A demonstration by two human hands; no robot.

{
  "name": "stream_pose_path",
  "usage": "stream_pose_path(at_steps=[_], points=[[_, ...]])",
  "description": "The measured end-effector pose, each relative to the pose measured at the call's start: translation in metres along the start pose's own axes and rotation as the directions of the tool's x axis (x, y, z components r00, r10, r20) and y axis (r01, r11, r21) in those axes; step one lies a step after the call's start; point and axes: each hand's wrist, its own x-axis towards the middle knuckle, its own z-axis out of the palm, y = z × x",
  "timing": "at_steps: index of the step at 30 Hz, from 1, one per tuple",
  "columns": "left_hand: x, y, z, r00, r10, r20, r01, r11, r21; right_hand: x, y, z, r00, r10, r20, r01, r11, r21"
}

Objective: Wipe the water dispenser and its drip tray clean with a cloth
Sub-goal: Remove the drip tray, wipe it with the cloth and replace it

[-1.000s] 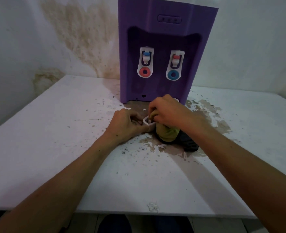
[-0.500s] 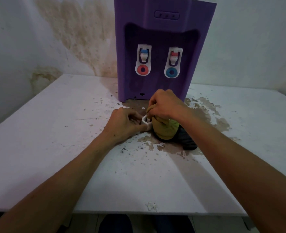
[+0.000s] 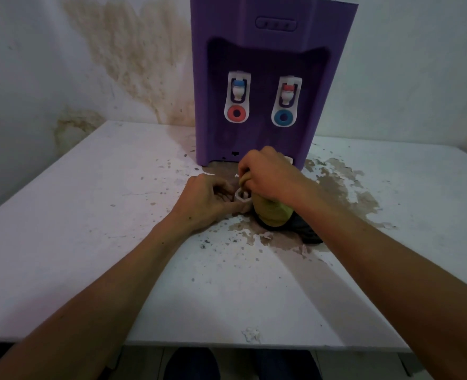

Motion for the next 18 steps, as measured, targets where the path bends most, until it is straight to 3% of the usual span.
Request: stream_pose_path(at_steps=[5,14,18], points=[[-0.001,0.0,0.003,1.0,0.0,-0.021,0.0,1.0,0.009,-0.006,0.004,0.0,0.999,0.024,0.039,-0.026,0.999,0.048],[-0.001,0.001,0.001,1.0,0.01,0.006,-0.01,1.0,0.024,0.013,-0.006,-0.03,0.935,0.153,0.32,-0.165,0.986,0.012],[0.001,-0.001,0.001,1.0,0.009,0.009,-0.009,0.999,0.041,0.017,-0.005,-0.027,0.931,0.191,0.312,-0.212,0.977,0.033]])
